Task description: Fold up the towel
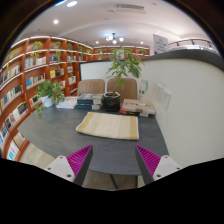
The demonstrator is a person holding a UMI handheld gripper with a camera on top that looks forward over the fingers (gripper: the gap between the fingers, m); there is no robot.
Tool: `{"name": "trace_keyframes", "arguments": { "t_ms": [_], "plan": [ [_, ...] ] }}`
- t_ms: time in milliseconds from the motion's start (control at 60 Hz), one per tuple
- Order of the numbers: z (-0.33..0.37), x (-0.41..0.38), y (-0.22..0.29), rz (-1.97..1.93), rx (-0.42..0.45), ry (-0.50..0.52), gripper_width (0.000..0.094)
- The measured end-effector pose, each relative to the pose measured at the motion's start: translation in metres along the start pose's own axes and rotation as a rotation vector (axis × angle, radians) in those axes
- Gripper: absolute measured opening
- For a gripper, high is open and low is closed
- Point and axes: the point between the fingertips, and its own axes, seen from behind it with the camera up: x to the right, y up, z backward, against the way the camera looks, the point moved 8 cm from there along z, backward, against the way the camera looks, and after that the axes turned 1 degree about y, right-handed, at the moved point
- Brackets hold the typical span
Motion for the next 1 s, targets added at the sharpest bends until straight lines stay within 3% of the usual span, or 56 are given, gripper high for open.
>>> {"name": "trace_keyframes", "arguments": {
  "t_ms": [117,350,483,600,683,783,917,933,950,1000],
  "plan": [
    [-0.009,-0.019,-0.008,-0.015,-0.058,0.036,0.0848],
    [-0.176,-0.126,0.011,-0.021,-0.071,0.112,0.0835],
    [-0.257,-0.153,0.036,-0.018,-0.072,0.067,0.0844],
    [-0.317,-0.158,0.053,-0.014,-0.072,0.014,0.0796],
    [-0.35,-0.156,0.057,-0.013,-0.085,-0.024,0.0698],
    [-0.373,-0.151,0.043,0.0,-0.163,-0.078,0.0474],
    [-0.376,-0.153,0.043,0.05,-0.114,-0.103,0.0214],
    [-0.376,-0.152,0.043,0.055,-0.11,-0.115,0.0071],
    [-0.375,-0.15,0.043,0.063,-0.103,-0.132,0.0031],
    [-0.376,-0.151,0.041,0.062,-0.104,-0.138,0.0031]
  ]
}}
